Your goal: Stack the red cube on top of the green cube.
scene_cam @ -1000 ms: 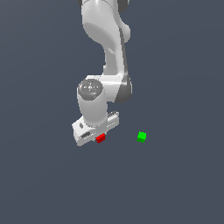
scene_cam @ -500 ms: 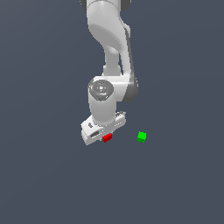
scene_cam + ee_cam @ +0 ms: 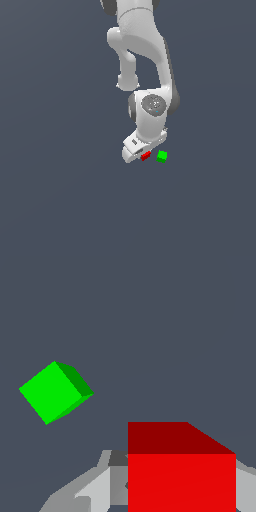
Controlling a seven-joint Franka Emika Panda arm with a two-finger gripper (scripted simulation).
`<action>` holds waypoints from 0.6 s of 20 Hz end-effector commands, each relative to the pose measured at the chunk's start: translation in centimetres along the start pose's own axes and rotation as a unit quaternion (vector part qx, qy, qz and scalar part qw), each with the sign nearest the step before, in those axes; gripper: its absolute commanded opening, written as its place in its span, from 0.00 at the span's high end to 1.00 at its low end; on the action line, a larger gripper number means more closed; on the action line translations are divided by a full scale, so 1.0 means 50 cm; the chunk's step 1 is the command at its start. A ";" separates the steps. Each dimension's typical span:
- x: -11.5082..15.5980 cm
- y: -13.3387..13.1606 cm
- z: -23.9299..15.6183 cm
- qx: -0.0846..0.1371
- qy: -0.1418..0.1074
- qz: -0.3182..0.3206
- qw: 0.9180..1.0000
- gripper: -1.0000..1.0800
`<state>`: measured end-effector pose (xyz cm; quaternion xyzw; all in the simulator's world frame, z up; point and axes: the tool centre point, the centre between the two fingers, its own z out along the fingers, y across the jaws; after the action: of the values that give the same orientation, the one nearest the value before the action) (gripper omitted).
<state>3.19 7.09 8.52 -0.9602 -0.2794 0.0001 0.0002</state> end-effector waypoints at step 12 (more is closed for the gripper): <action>0.073 -0.173 0.047 0.000 0.000 0.000 1.000 1.00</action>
<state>1.61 15.97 6.24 -0.9600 -0.2801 0.0005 0.0004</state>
